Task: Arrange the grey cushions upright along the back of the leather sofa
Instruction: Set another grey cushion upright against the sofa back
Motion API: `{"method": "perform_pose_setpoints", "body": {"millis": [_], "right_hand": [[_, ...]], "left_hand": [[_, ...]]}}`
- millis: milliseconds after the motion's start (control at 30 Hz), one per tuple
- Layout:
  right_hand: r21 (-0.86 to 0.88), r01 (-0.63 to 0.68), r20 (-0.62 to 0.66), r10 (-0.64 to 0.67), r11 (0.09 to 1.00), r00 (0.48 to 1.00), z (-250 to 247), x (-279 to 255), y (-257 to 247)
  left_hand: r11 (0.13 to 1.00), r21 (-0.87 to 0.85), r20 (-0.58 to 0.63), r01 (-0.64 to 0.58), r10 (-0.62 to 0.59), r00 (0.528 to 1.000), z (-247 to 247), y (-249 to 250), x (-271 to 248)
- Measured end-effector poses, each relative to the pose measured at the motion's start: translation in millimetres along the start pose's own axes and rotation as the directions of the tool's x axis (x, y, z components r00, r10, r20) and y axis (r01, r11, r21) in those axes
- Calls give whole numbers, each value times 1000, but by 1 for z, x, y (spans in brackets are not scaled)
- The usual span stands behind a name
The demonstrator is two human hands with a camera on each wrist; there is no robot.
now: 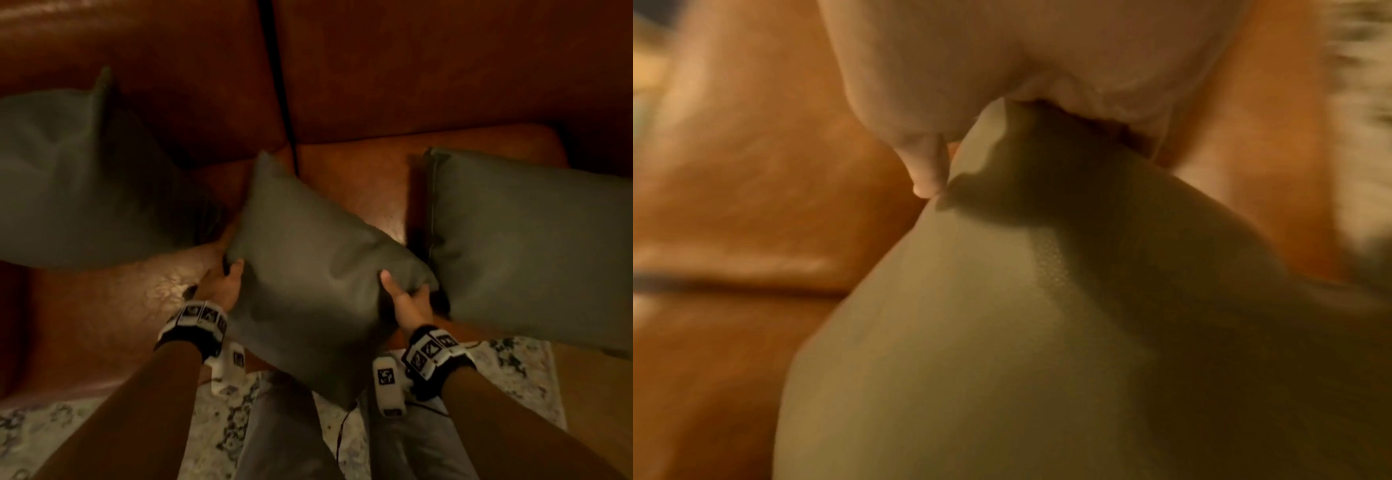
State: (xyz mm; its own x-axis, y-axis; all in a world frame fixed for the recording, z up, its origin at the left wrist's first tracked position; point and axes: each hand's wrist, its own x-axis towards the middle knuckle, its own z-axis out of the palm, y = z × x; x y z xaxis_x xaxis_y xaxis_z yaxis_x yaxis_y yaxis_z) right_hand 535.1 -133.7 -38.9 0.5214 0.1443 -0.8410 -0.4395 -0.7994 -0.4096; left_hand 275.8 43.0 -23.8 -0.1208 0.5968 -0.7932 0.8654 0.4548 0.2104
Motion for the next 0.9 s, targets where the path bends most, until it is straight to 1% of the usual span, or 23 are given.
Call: {"method": "perform_pose_setpoints", "body": {"millis": [67, 133, 167, 200, 267, 300, 333, 367, 400, 467, 500, 533, 600, 633, 700, 733, 766, 800, 833, 866, 900], "right_hand": [[-77, 91, 12, -90, 993, 996, 6, -4, -22], [-79, 200, 21, -199, 977, 980, 11, 3, -39], [-101, 230, 29, -228, 968, 973, 13, 9, -46], [-137, 236, 32, -234, 962, 972, 15, 13, -54], [-166, 178, 46, -173, 970, 984, 21, 21, -69], [-147, 154, 77, -144, 977, 987, 25, 26, -75], [-122, 154, 121, -140, 980, 983, 31, 29, -80], [-104, 180, 161, -162, 978, 973, 36, 28, -87], [-105, 205, 182, -184, 973, 966, 40, 29, -93], [-116, 252, 179, -229, 961, 957, 44, 26, -106], [-114, 279, 150, -261, 954, 954, 43, 21, -115], [-97, 317, 110, -307, 943, 945, 41, 17, -123], [-58, 418, 37, -417, 906, 908, 33, 7, -138], [-41, 474, 12, -474, 880, 881, 31, 0, -146], [-16, 586, -23, -586, 810, 810, 32, -8, -165], [-7, 638, -38, -638, 770, 769, 35, -7, -175], [-7, 685, -35, -685, 728, 728, 40, -8, -184], [-29, 714, -19, -714, 700, 700, 45, -3, -192], [-61, 724, 16, -725, 687, 689, 51, 0, -199], [-100, 717, 57, -715, 690, 697, 55, 4, -205], [-133, 696, 93, -690, 706, 718, 57, 8, -209]], "left_hand": [[989, -117, 19, 93, -91, 996, 2, -33, -15], [965, -171, 65, 199, -191, 979, 2, -54, -23], [958, -179, 67, 222, -213, 975, -1, -57, -22], [956, -201, 38, 214, -211, 977, -5, -55, -19], [941, -320, -27, 113, -128, 991, -12, -42, -4], [905, -421, -15, 60, -73, 997, -17, -29, 2], [851, -524, 2, 34, -39, 999, -20, -19, 14], [803, -595, 11, 32, -32, 999, -22, -9, 24], [779, -625, 20, 51, -50, 999, -25, 2, 31], [796, -603, 23, 55, -52, 998, -34, 24, 30], [802, -597, 10, 27, -26, 1000, -40, 35, 24], [781, -625, -5, -15, 15, 1000, -45, 43, 20], [702, -702, -66, -121, 106, 992, -55, 52, 16], [654, -733, -115, -187, 152, 982, -61, 58, 11], [556, -769, -220, -315, 233, 947, -71, 66, 11], [527, -770, -265, -360, 250, 931, -76, 71, 13], [517, -762, -296, -390, 257, 920, -81, 76, 15], [530, -748, -309, -400, 256, 916, -86, 80, 20], [566, -726, -304, -391, 246, 920, -90, 84, 23], [616, -697, -286, -367, 229, 930, -92, 86, 31], [664, -669, -265, -334, 206, 942, -94, 88, 36]]}}
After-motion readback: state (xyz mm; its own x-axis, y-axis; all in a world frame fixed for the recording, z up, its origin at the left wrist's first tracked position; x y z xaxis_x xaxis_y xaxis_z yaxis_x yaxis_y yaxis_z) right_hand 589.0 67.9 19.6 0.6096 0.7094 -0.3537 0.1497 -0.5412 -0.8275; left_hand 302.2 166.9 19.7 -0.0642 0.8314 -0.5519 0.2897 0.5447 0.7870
